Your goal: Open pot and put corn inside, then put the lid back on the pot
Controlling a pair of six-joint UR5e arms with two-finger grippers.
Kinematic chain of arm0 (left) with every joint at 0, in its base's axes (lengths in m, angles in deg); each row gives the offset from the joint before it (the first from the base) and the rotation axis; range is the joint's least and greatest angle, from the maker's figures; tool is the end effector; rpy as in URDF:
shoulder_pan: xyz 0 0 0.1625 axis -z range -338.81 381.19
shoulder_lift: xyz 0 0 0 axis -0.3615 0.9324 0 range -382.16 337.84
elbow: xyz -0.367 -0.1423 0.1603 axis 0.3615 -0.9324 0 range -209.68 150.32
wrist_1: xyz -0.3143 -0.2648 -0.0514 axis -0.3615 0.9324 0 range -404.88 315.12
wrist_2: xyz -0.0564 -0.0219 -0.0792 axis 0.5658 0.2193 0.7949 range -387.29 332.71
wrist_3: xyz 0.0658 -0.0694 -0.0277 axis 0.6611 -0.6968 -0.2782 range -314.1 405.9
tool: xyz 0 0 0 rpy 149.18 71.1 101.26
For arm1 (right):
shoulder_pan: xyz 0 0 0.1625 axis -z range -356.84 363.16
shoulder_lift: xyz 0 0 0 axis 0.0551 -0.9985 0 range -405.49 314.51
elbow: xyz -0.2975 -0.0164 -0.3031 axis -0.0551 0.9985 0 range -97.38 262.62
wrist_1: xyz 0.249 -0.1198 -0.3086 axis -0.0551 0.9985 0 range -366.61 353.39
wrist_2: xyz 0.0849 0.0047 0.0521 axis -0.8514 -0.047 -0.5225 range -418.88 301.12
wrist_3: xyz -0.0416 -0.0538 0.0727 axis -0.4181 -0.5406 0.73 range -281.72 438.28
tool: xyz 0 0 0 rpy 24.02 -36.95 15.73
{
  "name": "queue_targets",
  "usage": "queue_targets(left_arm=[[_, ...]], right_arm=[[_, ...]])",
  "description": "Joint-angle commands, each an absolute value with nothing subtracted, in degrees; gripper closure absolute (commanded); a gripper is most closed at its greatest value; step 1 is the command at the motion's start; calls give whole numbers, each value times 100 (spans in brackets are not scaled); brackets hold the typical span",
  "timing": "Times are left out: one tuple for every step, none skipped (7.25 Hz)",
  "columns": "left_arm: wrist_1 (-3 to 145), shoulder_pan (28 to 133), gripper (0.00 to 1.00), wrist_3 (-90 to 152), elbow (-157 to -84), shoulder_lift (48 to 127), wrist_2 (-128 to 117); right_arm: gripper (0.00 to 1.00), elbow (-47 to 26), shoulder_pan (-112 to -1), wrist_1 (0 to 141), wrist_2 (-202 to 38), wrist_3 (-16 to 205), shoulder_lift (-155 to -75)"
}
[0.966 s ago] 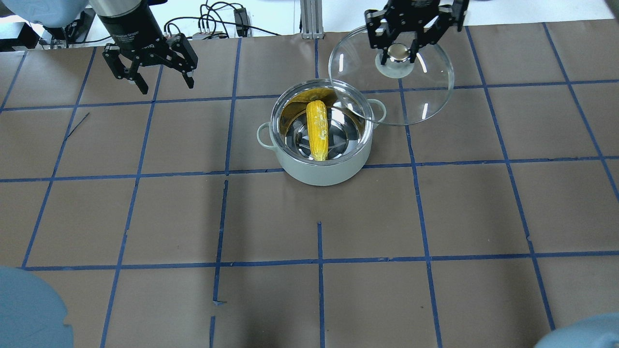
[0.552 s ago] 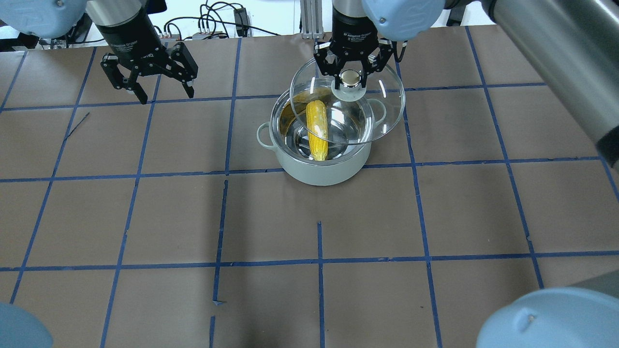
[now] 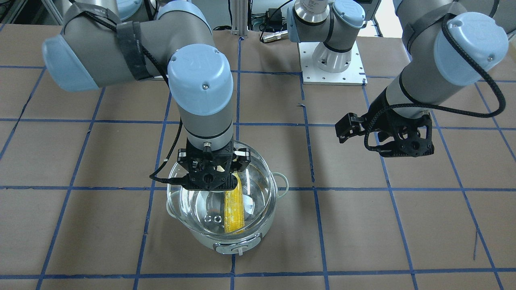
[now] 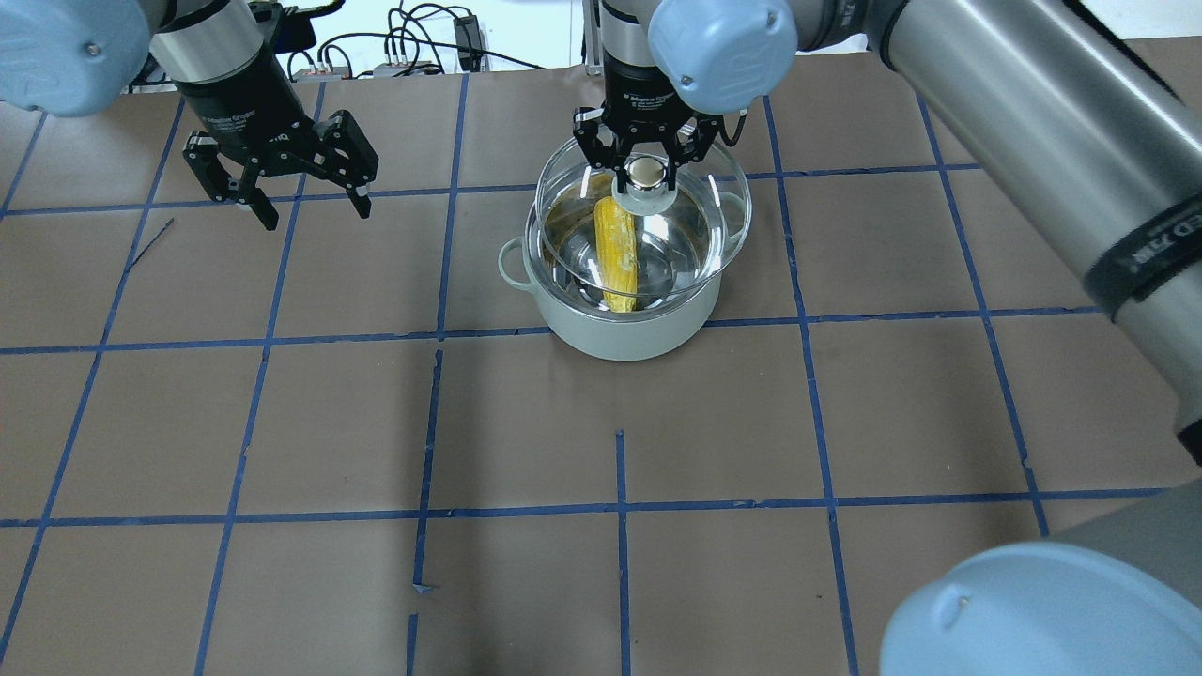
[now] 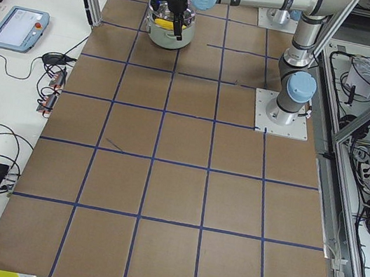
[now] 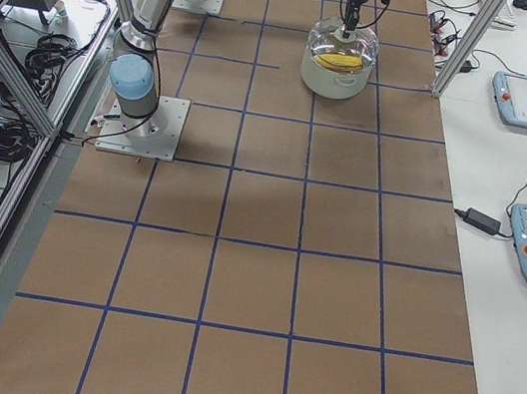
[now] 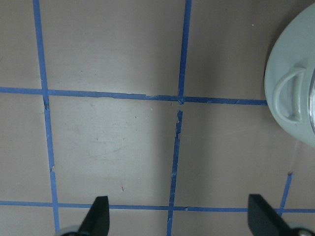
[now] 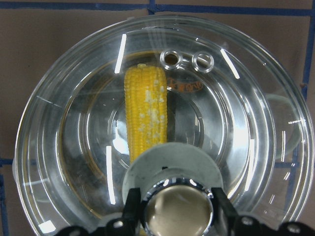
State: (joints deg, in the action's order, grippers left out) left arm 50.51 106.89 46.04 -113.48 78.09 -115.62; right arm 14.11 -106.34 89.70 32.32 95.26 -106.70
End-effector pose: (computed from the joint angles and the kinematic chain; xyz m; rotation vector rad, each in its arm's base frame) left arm -0.0947 -0.5575 0.4386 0.1162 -3.0936 -0.2538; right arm 0.3546 -0.6083 0.3840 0.0687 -3.1155 -0.0151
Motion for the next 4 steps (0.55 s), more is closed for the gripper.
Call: queue_targets(left_arm=[[5057,10724,0,4581,-11676,7499,-11562],[4952,10724,0,4607,-12078,7183,-11571],[4577,10715,0,4633,-12352,7014,-11562],[4521,10715,0,4599,-12459,6978,-11571]], right_arm=[[86,1406,-10670,9015,3270,9542,-10614],[86,1398,-10671,9024,3270,9559,-10596],[86,1406,-10688,9042,3261,9568,-10570],[86,1398,-10688,9129,3270,9577,-10509]])
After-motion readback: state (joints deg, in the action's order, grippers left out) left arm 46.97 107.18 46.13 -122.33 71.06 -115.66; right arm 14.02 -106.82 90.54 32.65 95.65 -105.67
